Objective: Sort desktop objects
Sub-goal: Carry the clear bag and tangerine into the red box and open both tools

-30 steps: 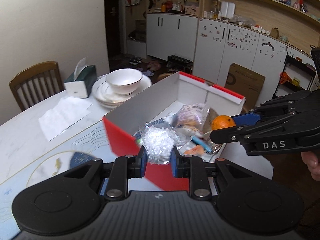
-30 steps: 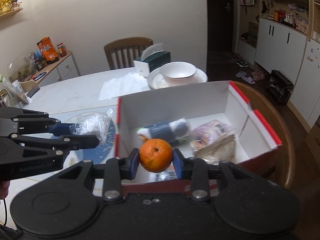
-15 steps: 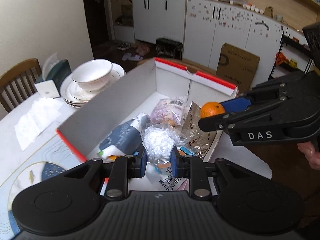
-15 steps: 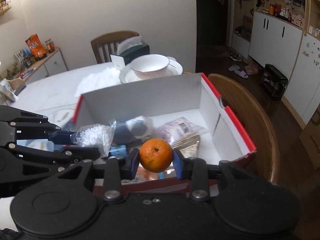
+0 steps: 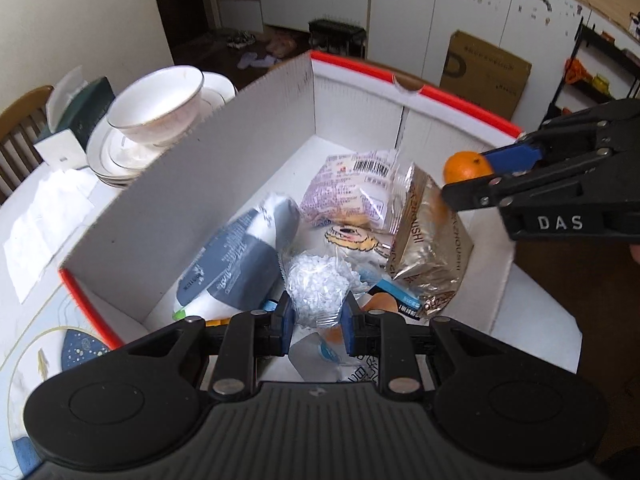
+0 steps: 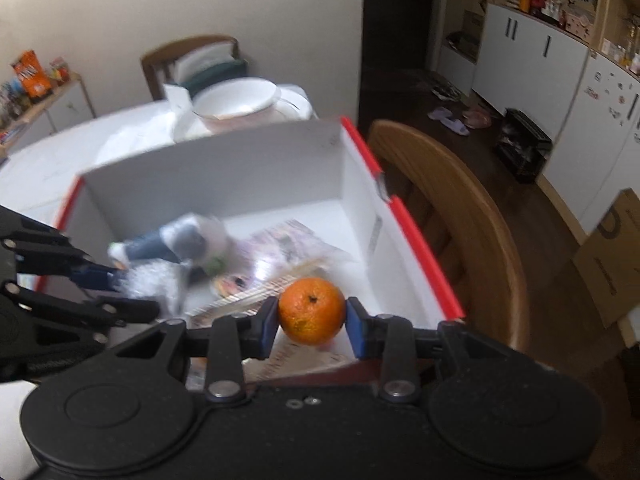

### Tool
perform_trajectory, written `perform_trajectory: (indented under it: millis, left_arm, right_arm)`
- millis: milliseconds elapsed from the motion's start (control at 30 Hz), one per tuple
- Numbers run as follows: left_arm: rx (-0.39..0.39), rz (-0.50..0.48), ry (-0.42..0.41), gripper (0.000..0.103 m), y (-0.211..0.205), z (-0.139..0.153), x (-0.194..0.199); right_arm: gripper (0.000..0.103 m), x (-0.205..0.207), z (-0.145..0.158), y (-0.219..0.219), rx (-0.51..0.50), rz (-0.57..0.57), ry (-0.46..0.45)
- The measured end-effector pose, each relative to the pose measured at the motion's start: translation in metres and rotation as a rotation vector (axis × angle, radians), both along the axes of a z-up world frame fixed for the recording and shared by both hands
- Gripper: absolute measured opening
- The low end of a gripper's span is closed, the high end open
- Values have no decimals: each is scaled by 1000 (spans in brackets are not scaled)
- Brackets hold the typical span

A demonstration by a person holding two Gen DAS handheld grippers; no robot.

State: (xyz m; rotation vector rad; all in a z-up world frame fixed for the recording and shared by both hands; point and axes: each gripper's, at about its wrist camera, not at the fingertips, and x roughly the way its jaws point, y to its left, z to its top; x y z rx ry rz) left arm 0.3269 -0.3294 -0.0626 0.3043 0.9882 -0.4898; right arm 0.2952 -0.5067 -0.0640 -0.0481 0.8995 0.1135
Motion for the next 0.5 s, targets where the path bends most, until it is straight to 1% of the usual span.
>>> perform_trajectory:
  millis: [167, 267, 367, 500]
  left_arm:
    - [22, -5, 37, 23, -3, -10, 10]
    - [27, 0, 69, 23, -3, -14, 16]
    - [44, 5, 112, 23, -1, -21, 23]
    - [51, 1, 124, 23, 0, -25, 28]
  right_arm:
    - [35, 2, 0, 0, -20, 14, 3]
    - [35, 2, 0, 0, 7, 26, 11]
    - [35, 3, 0, 2, 3, 37, 18]
    - [36, 5, 0, 3, -2, 38, 21]
